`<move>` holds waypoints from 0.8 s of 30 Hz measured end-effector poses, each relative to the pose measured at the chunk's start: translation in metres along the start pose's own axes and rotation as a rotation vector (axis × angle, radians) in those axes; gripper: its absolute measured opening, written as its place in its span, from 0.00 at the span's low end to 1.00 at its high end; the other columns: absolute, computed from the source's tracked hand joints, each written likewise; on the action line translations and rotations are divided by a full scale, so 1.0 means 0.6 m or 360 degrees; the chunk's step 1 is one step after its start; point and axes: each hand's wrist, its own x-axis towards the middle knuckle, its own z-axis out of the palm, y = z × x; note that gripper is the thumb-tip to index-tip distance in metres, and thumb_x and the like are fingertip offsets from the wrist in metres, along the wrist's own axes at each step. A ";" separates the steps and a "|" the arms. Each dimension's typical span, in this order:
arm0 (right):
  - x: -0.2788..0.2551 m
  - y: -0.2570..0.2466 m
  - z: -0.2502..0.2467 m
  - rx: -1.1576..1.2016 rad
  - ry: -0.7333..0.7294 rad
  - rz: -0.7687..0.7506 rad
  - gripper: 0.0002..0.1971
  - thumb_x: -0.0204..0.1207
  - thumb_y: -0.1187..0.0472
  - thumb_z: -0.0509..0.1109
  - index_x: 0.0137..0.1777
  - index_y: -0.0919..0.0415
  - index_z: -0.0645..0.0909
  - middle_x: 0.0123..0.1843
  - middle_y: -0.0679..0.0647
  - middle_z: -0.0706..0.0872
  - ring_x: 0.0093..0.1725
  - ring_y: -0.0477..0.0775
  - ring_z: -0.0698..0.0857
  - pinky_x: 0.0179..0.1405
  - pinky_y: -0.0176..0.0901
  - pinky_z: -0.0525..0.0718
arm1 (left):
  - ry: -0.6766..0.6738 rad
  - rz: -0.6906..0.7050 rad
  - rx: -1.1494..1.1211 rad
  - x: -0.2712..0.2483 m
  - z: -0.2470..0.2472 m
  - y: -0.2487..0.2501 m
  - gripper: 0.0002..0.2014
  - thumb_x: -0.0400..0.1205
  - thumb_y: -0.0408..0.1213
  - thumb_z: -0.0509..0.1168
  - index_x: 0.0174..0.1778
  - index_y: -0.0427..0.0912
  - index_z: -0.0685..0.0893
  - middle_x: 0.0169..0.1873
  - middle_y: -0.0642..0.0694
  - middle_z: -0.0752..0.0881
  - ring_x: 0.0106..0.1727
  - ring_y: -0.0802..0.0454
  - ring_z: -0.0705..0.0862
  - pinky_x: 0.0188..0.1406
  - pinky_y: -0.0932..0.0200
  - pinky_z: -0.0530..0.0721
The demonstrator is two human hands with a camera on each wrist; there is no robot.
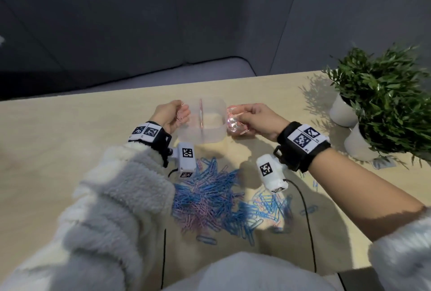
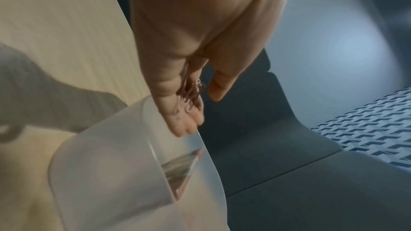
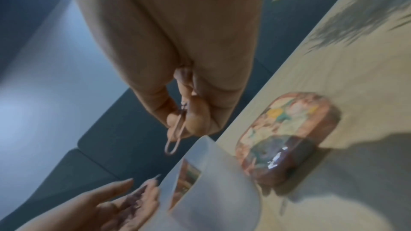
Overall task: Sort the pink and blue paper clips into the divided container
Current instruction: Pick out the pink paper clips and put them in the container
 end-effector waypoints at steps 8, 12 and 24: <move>0.068 -0.061 0.122 0.0268 0.0033 0.0159 0.13 0.79 0.74 0.54 0.35 0.63 0.72 0.26 0.56 0.68 0.14 0.45 0.65 0.11 0.27 0.59 | 0.0183 -0.0050 0.0204 -0.024 0.009 -0.004 0.28 0.86 0.52 0.48 0.77 0.39 0.64 0.80 0.41 0.62 0.81 0.41 0.60 0.78 0.52 0.63; 0.083 -0.072 0.179 0.0387 -0.0015 0.0254 0.10 0.79 0.65 0.55 0.37 0.62 0.72 0.31 0.57 0.73 0.26 0.52 0.68 0.25 0.40 0.68 | 0.0238 0.0359 0.0295 -0.077 -0.005 -0.026 0.15 0.87 0.43 0.48 0.59 0.43 0.79 0.55 0.51 0.80 0.53 0.55 0.76 0.46 0.70 0.75; -0.041 0.029 0.018 0.0100 0.0081 -0.0092 0.08 0.81 0.69 0.58 0.47 0.66 0.79 0.36 0.56 0.80 0.28 0.48 0.78 0.25 0.32 0.78 | -0.0355 0.0858 0.2005 -0.169 -0.016 -0.195 0.10 0.82 0.35 0.60 0.54 0.39 0.84 0.54 0.42 0.86 0.58 0.47 0.81 0.59 0.56 0.77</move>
